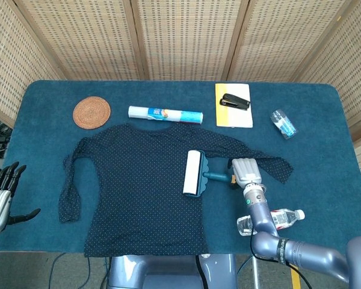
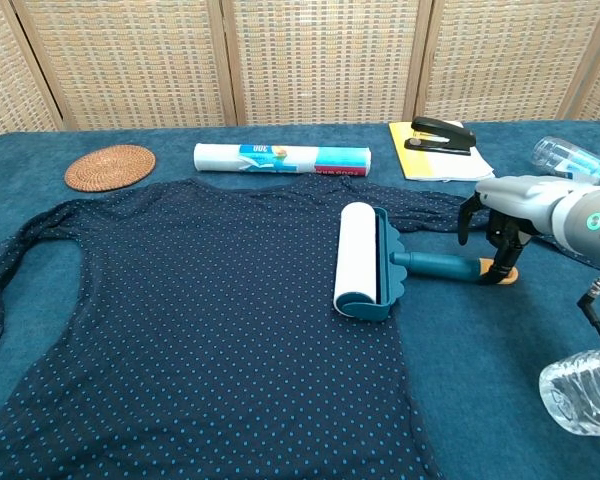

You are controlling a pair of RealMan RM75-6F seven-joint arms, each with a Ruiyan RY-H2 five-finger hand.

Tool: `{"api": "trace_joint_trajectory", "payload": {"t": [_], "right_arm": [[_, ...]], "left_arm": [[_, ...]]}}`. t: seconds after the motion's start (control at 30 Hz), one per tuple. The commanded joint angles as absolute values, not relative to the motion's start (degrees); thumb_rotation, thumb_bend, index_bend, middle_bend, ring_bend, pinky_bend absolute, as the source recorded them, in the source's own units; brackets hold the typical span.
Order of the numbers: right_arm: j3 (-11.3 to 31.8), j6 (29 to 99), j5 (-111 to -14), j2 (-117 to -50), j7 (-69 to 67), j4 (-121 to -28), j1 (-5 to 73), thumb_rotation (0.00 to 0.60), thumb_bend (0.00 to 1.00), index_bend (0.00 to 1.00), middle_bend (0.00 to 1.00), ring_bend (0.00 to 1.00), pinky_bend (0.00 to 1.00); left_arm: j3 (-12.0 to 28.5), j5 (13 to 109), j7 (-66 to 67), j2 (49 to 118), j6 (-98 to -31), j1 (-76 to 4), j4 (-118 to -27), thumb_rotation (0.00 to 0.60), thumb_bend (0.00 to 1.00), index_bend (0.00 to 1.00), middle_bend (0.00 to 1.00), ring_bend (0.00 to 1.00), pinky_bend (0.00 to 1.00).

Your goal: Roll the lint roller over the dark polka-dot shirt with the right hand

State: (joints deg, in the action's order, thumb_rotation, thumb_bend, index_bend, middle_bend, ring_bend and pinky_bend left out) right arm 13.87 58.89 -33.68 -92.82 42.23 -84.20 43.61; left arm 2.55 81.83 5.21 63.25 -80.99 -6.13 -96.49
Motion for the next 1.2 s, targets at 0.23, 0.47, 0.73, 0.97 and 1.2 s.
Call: {"api": "trace_joint_trajectory", "payload": {"t": [0.23, 0.47, 0.73, 0.97, 1.2], "right_arm": [[13.5, 58.9, -32.2, -96.2, 42.9, -81.6, 45.8, 0.600, 0.40, 0.45, 0.97, 1.00, 1.00], [12.7, 59.3, -30.6, -97.2, 44.6, -80.6, 46.8, 0.600, 0.45, 0.47, 0.97, 1.00, 1.00], [11.9, 60.2, -32.7, -96.2, 44.7, -81.4, 47.0, 0.600, 0.73, 0.63, 0.99, 1.00, 1.00], [11.5, 61.2, -35.2, -92.4, 53.8, -85.6, 51.8, 0.600, 0.83, 0.63, 0.99, 1.00, 1.00], [12.7, 60.5, -27.5, -90.9, 66.9, -85.9, 59.4, 0.600, 0.86, 0.62, 0.98, 1.00, 1.00]], "left_arm": [[2.7, 81.1, 4.9, 63.2, -80.5, -6.4, -96.1, 0.600, 0.00, 0.00, 0.00, 0.00, 0.00], [2.8, 80.8, 4.3, 63.1, -80.3, -6.4, -96.0, 0.600, 0.00, 0.00, 0.00, 0.00, 0.00], [2.7, 80.8, 3.7, 62.9, -80.3, -6.4, -95.9, 0.600, 0.00, 0.00, 0.00, 0.00, 0.00], [2.7, 80.8, 3.1, 62.7, -79.7, -6.7, -96.1, 0.600, 0.00, 0.00, 0.00, 0.00, 0.00], [2.8, 80.0, 2.2, 62.6, -78.3, -7.3, -95.5, 0.600, 0.00, 0.00, 0.00, 0.00, 0.00]]}}
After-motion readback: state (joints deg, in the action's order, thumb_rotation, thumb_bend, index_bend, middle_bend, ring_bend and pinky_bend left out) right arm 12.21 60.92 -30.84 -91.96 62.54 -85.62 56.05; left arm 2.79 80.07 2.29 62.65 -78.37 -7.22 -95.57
